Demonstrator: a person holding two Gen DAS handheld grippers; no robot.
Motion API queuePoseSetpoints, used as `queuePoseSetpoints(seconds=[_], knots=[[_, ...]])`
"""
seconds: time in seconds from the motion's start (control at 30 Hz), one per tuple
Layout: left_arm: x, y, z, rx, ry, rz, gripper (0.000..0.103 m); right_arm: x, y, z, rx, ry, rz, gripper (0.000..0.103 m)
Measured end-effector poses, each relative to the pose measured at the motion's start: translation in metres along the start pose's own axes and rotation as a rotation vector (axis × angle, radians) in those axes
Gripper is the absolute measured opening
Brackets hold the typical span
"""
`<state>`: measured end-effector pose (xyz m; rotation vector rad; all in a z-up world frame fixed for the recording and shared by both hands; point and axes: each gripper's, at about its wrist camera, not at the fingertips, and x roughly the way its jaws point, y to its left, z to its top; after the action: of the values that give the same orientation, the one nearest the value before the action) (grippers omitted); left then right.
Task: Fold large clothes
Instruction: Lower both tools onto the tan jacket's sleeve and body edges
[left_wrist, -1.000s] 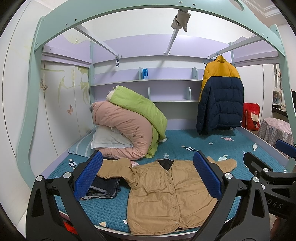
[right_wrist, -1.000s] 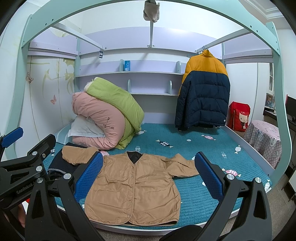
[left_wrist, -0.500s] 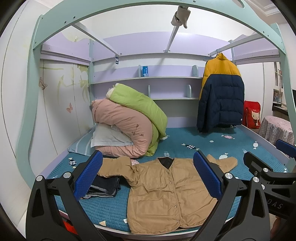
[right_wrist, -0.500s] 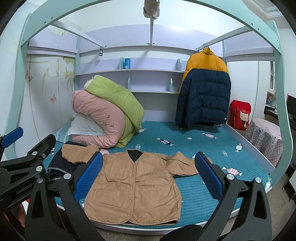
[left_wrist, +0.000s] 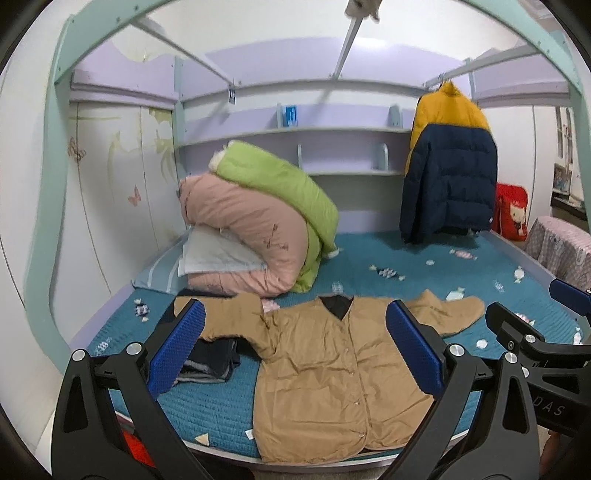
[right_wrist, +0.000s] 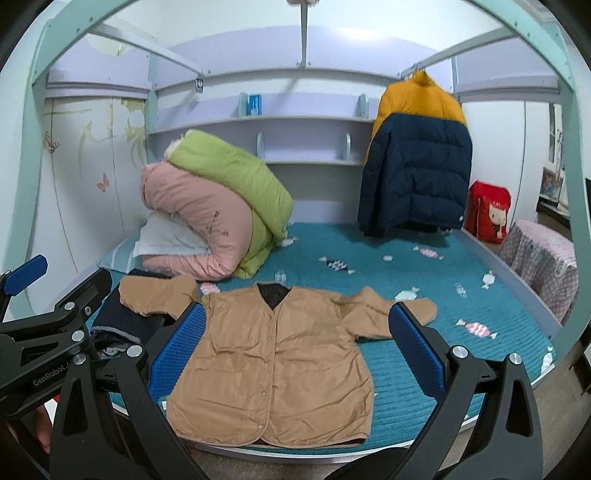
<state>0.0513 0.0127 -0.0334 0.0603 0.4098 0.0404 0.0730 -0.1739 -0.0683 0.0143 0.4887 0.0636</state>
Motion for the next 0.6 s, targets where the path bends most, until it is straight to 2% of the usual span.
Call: queuePoseSetpoints(seconds=[0.37, 0.6], knots=[[0.128, 0.009, -0.043, -0.021, 0.26, 0.015, 0.098, 0.115, 0.01, -0.03, 0.02, 0.217, 0.029, 0.096], [0.212, 0.038, -0.07, -0.066, 0.403, 0.042, 0.098, 0.196, 0.037, -0.043, 0.009, 0.321, 0.074, 0.096]])
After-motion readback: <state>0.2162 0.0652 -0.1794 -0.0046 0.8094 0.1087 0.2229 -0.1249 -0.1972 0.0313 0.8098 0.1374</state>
